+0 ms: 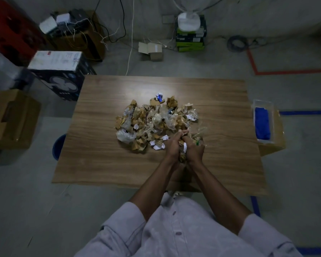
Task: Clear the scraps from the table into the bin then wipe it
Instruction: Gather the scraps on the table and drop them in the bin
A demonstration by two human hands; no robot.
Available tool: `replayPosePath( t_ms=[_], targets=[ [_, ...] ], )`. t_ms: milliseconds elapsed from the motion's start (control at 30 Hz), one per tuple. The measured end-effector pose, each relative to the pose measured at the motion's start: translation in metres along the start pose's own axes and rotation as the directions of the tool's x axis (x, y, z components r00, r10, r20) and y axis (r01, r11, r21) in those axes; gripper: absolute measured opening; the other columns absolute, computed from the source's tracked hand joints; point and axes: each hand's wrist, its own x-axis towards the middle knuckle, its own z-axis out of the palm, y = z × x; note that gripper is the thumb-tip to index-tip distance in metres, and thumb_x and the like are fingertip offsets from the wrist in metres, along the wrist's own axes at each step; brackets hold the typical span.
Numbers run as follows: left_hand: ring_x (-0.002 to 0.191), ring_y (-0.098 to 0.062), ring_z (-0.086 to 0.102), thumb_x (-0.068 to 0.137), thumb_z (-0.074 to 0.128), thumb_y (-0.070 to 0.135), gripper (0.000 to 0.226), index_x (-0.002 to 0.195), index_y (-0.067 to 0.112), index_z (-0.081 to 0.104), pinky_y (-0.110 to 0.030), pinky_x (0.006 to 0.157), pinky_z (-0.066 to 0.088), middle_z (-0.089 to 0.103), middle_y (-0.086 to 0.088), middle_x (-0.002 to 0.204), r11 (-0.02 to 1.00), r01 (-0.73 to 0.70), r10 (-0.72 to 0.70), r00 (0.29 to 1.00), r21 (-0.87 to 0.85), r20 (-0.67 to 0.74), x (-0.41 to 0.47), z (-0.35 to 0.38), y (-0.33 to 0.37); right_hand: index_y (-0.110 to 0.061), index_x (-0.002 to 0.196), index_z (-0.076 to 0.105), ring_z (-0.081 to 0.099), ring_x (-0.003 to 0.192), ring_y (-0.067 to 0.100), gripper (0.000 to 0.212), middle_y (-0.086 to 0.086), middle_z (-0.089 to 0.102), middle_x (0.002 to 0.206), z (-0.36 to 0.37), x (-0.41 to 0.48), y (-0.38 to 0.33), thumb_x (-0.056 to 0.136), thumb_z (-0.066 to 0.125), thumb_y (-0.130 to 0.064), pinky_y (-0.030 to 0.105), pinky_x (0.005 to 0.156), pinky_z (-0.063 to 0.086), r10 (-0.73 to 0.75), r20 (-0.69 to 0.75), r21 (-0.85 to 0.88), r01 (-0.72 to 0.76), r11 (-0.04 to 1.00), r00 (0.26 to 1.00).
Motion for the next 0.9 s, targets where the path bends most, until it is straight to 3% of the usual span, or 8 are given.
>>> replayPosePath(
  t_ms=[100, 200, 267, 333, 400, 567, 733, 900],
  targets=[
    [0.094, -0.012, 0.069, 0.105, 0.054, 0.022, 0.027, 0.113, 0.004, 0.073, -0.029, 0.084, 0.055, 0.074, -0.006, 0.105, 0.989, -0.113, 0.117, 0.992, 0.094, -0.04, -0.011, 0.008, 0.001, -0.001, 0.108, 0.076, 0.075, 0.094, 0.023, 0.03, 0.01, 0.078, 0.102, 0.001, 0.005, 0.004, 0.087, 0.078, -0.024, 0.034, 0.075, 0.059, 0.088, 0.0, 0.061, -0.087, 0.994, 0.996],
    [0.087, -0.005, 0.069, 0.096, 0.068, 0.041, 0.03, 0.101, 0.012, 0.075, -0.028, 0.079, 0.056, 0.075, 0.003, 0.094, 0.973, -0.161, 0.165, 0.986, 0.167, -0.011, -0.014, 0.014, 0.001, -0.015, 0.136, 0.065, 0.068, 0.118, 0.02, 0.079, 0.007, 0.067, 0.135, 0.005, 0.004, 0.001, 0.08, 0.074, -0.07, 0.036, 0.088, 0.061, 0.141, 0.083, 0.035, -0.145, 0.989, 0.986],
    [0.081, -0.001, 0.07, 0.09, 0.075, 0.044, 0.026, 0.088, 0.018, 0.076, -0.026, 0.076, 0.057, 0.076, 0.007, 0.085, 0.963, -0.176, 0.192, 0.98, 0.203, -0.059, -0.012, 0.018, 0.003, -0.027, 0.14, 0.06, 0.065, 0.12, 0.012, 0.081, -0.004, 0.065, 0.136, 0.008, 0.0, -0.006, 0.081, 0.061, -0.082, 0.035, 0.095, 0.059, 0.151, 0.157, 0.053, -0.161, 0.985, 0.976],
    [0.075, 0.001, 0.07, 0.087, 0.078, 0.043, 0.023, 0.083, 0.02, 0.076, -0.026, 0.072, 0.058, 0.076, 0.008, 0.079, 0.952, -0.21, 0.248, 0.956, 0.222, -0.156, -0.008, 0.021, 0.004, -0.032, 0.132, 0.062, 0.065, 0.114, 0.006, 0.06, -0.011, 0.069, 0.123, 0.013, -0.004, -0.016, 0.092, 0.046, -0.075, 0.027, 0.091, 0.056, 0.098, 0.216, 0.096, -0.121, 0.988, 0.971],
    [0.077, -0.004, 0.072, 0.08, 0.079, 0.052, 0.03, 0.086, 0.022, 0.078, -0.032, 0.073, 0.061, 0.077, 0.009, 0.08, 0.953, -0.202, 0.258, 0.931, 0.224, -0.257, -0.007, 0.021, 0.009, -0.024, 0.127, 0.067, 0.068, 0.112, 0.016, 0.07, 0.001, 0.072, 0.119, 0.019, -0.003, -0.017, 0.091, 0.045, -0.079, 0.033, 0.089, 0.056, 0.081, 0.241, 0.107, -0.109, 0.988, 0.967],
    [0.067, -0.01, 0.069, 0.075, 0.074, 0.054, 0.035, 0.075, 0.02, 0.079, -0.029, 0.062, 0.056, 0.073, 0.008, 0.069, 0.931, -0.181, 0.298, 0.88, 0.317, -0.37, -0.004, 0.019, 0.03, -0.021, 0.114, 0.072, 0.068, 0.112, 0.021, 0.049, 0.005, 0.073, 0.117, 0.029, 0.002, -0.026, 0.107, 0.037, -0.055, 0.034, 0.087, 0.055, 0.085, 0.292, -0.089, -0.061, 0.994, 0.953],
    [0.05, -0.008, 0.06, 0.072, 0.081, 0.04, 0.027, 0.063, 0.017, 0.071, -0.022, 0.049, 0.042, 0.067, 0.008, 0.058, 0.925, -0.206, 0.301, 0.911, 0.32, -0.283, -0.006, 0.025, 0.046, -0.024, 0.114, 0.072, 0.068, 0.103, 0.022, 0.037, 0.003, 0.074, 0.111, 0.022, 0.0, -0.04, 0.106, 0.044, -0.046, 0.034, 0.077, 0.052, 0.109, 0.345, 0.049, -0.134, 0.99, 0.932],
    [0.074, -0.015, 0.074, 0.07, 0.081, 0.024, 0.011, 0.076, 0.016, 0.076, -0.035, 0.065, 0.059, 0.077, 0.005, 0.075, 0.947, -0.197, 0.237, 0.962, 0.254, -0.135, -0.015, 0.025, 0.049, -0.033, 0.13, 0.065, 0.055, 0.131, 0.012, 0.045, -0.005, 0.058, 0.145, 0.008, 0.009, -0.054, 0.089, 0.05, -0.029, 0.043, 0.108, 0.049, -0.111, 0.308, 0.11, 0.081, 0.991, 0.945]
  ],
)
